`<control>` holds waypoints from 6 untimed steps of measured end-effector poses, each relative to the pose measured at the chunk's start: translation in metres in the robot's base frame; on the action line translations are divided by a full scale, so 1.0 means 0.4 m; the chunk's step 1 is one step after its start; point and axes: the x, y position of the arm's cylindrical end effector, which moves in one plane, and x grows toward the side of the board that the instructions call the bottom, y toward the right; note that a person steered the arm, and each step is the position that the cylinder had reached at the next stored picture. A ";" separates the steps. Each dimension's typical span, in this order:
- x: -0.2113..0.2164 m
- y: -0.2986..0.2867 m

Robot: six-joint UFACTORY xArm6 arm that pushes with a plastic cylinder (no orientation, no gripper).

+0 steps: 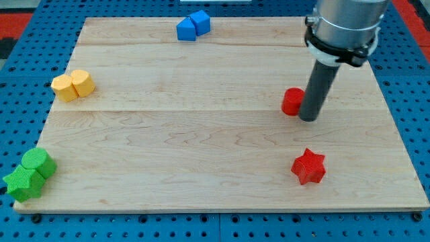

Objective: Slide the red star to the center right

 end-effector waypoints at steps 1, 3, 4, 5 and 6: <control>-0.003 -0.100; -0.109 -0.185; -0.105 0.056; -0.049 0.017; 0.160 -0.016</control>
